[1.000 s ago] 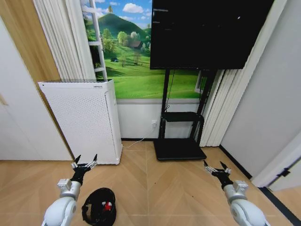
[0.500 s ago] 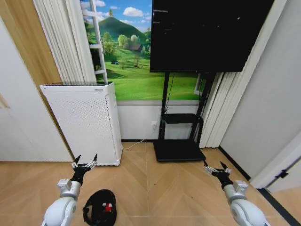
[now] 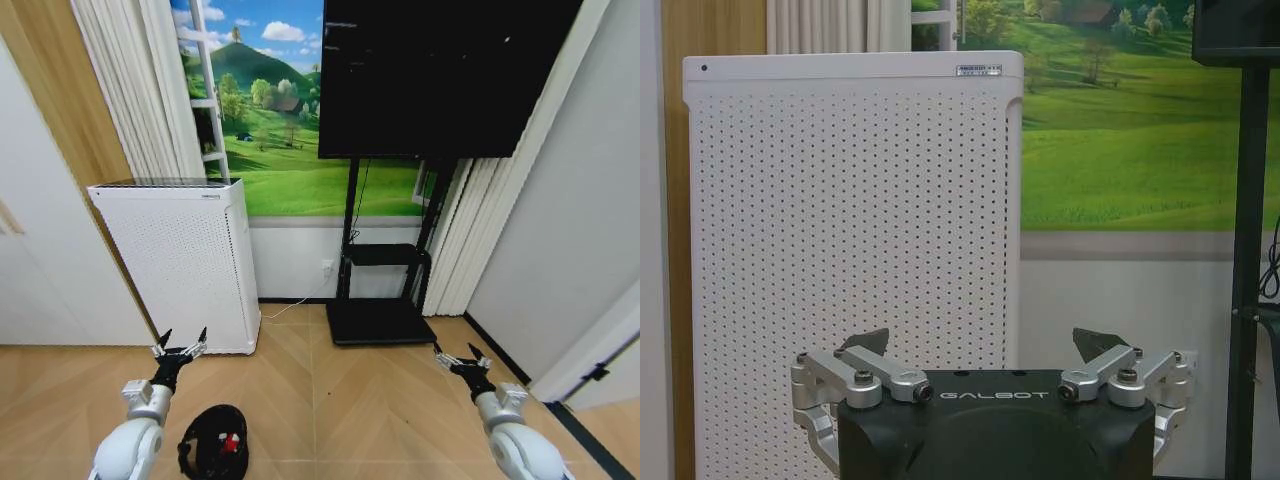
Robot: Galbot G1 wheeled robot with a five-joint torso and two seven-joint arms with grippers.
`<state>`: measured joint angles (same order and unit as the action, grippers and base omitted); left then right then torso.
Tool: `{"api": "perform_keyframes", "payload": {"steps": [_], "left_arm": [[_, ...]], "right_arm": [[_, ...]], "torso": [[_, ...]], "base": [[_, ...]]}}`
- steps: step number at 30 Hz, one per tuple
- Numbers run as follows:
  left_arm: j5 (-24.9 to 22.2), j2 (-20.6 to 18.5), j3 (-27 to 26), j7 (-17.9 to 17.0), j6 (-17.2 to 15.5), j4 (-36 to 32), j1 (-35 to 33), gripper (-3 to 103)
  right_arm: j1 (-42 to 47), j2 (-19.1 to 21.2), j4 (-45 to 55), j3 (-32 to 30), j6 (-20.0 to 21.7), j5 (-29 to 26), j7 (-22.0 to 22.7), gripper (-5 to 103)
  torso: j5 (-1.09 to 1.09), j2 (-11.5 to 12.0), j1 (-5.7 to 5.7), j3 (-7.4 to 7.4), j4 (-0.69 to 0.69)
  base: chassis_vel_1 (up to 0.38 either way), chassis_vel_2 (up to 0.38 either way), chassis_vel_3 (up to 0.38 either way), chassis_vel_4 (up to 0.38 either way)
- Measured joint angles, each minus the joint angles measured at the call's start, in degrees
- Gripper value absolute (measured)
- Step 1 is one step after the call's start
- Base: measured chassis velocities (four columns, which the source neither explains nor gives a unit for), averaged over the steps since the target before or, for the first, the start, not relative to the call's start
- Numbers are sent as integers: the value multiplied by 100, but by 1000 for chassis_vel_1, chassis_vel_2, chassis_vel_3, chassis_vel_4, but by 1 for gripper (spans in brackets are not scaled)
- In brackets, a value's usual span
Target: Pick up the trash bin and place the garbage on the floor into it.
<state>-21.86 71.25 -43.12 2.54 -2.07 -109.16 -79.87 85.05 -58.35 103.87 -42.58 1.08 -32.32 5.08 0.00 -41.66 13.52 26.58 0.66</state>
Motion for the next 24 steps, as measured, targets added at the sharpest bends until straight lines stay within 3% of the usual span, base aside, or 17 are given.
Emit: {"api": "perform_keyframes", "payload": {"steps": [14, 24], "left_arm": [[0, 0, 0, 0, 0, 0, 0, 100], [0, 0, 0, 0, 0, 0, 0, 100]], "right_arm": [[0, 0, 0, 0, 0, 0, 0, 100], [0, 0, 0, 0, 0, 0, 0, 100]], "torso": [[0, -375, 155, 220, 0], [0, -428, 178, 252, 0]], "base": [[0, 0, 0, 0], [0, 0, 0, 0]]}}
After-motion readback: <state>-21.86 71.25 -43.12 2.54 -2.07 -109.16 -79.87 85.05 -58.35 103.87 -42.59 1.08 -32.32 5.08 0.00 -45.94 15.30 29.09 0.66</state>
